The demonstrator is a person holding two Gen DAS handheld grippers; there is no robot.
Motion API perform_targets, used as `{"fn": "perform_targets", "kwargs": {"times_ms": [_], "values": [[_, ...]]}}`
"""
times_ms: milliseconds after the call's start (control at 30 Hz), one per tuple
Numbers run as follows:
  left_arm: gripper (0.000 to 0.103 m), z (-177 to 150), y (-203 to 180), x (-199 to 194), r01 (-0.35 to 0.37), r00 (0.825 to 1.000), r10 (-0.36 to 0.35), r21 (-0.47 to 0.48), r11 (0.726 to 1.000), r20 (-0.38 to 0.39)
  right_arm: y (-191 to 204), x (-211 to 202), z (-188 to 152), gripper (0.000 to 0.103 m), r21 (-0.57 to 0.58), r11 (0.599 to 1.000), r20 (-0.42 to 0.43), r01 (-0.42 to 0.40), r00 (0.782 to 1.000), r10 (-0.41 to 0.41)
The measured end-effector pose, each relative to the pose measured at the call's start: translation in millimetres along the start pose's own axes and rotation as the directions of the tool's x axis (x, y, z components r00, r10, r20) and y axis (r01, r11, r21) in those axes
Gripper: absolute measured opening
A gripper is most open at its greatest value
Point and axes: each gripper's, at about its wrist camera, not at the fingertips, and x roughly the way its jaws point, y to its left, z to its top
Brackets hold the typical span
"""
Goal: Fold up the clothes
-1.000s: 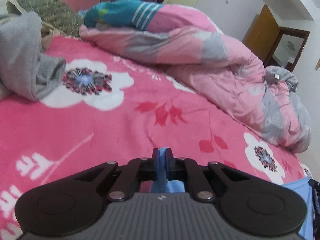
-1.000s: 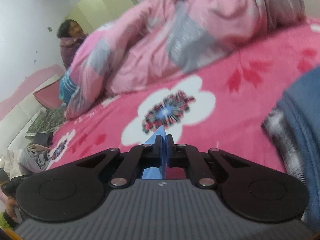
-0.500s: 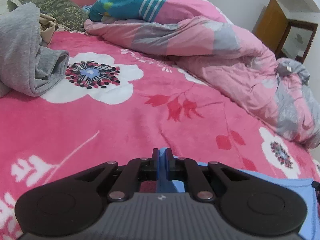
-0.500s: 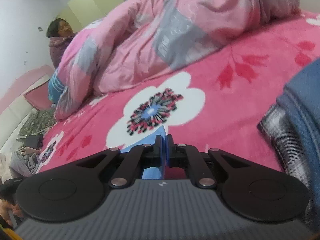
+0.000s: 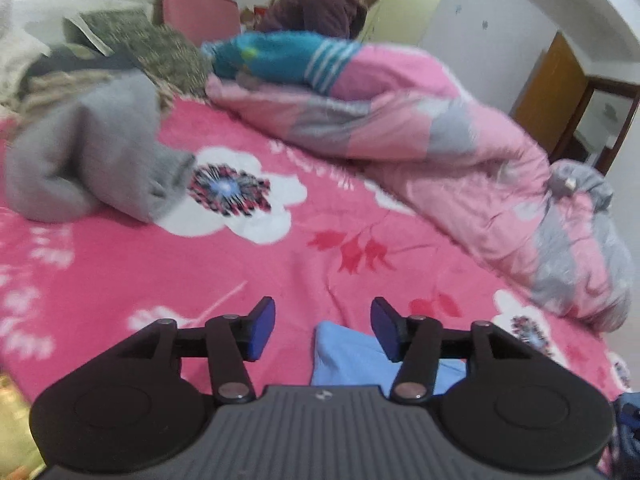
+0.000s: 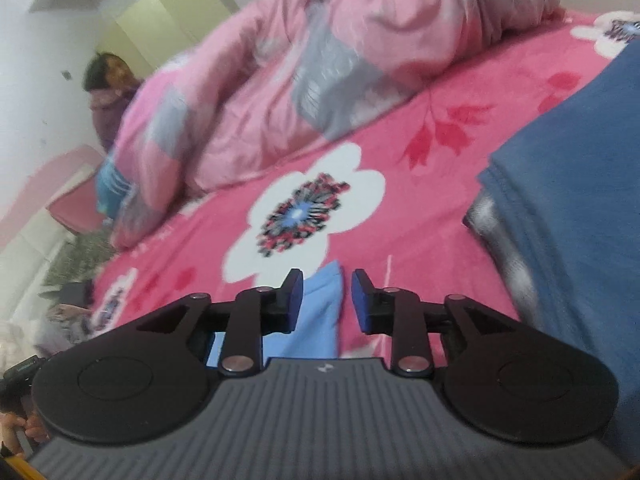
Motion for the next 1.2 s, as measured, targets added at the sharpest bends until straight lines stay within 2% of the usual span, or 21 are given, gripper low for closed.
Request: {"fn": "perform_targets", "kwargs": {"times_ms": [67, 167, 300, 367, 467, 567, 667, 800, 900, 1000, 1033, 1067, 1200], "values": [[0.065, -2.6, 3.0, -33.8, 0.008, 1.000, -0.007, -0.002, 1.000, 0.021, 1.8, -30.2, -5.8, 0.032, 0.005, 1.000, 0.011, -0.019, 1.000, 0.019], [0.066, -17.4, 9.1, -76.9, 0.020, 1.000, -0.019, -0.012, 1.000, 0.020, 7.3, -71.9, -19.6, 0.043, 0.002, 0.999, 0.021, -0.035, 0.999, 0.035], [0.068, -59.8, 18.4, -113.8, 0.051, 0.998, -0.052, -0.070, 0.996, -0.020, 13.3, -114.6, -45.4, 0.053, 0.028, 0.997, 0.034, -0.071, 0.997, 0.070], [0.073, -86.5, 22.6, -124.0, 0.068, 0.996, -0.073, -0.098, 0.993, -0.049, 15.8, -127.6, -62.6, 0.057, 0.063, 0.994, 0.025, -0.092, 0.996, 0.091], [0.075, -126.1, 27.7, -131.3, 0.064, 0.993, -0.075, -0.112, 0.992, -0.096, 22.3, -130.6, -89.0, 0.059, 0.083, 0.993, -0.022, -0.083, 0.996, 0.085], [0.075, -155.0, 32.1, -132.0, 0.029, 0.990, -0.043, -0.105, 0.994, -0.133, 34.9, -121.6, -111.4, 0.059, 0.068, 0.997, -0.086, -0.047, 0.995, 0.053], [0.075, -168.9, 37.6, -136.6, 0.006, 0.993, -0.014, -0.071, 0.997, -0.119, 49.6, -110.8, -124.4, 0.059, 0.055, 0.997, -0.122, -0.051, 0.991, 0.057], [0.074, -167.4, 37.5, -140.2, 0.013, 0.999, -0.012, 0.012, 1.000, -0.041, 60.5, -104.1, -129.0, 0.059, 0.074, 0.996, -0.128, -0.055, 0.990, 0.065], [0.069, -164.0, 36.1, -136.7, 0.035, 0.999, -0.034, 0.062, 0.997, -0.016, 73.9, -102.1, -135.8, 0.059, 0.046, 0.997, -0.150, -0.065, 0.986, 0.071], [0.061, -162.3, 38.1, -124.9, 0.080, 0.997, -0.078, 0.070, 0.994, -0.026, 85.9, -99.5, -141.9, 0.059, -0.001, 0.998, -0.165, -0.055, 0.985, 0.054], [0.055, -161.7, 38.8, -121.0, 0.095, 0.995, -0.093, 0.073, 0.993, -0.030, 88.3, -98.5, -143.3, 0.059, -0.012, 0.999, -0.167, -0.050, 0.985, 0.047], [0.050, -161.2, 40.3, -116.6, 0.107, 0.994, -0.105, 0.068, 0.992, -0.035, 89.8, -97.7, -144.2, 0.059, -0.019, 0.999, -0.167, -0.042, 0.985, 0.039], [0.040, -158.9, 54.5, -102.0, 0.154, 0.987, -0.156, -0.027, 0.988, -0.046, 82.7, -98.8, -140.9, 0.059, 0.007, 1.000, -0.153, -0.003, 0.988, 0.005]]}}
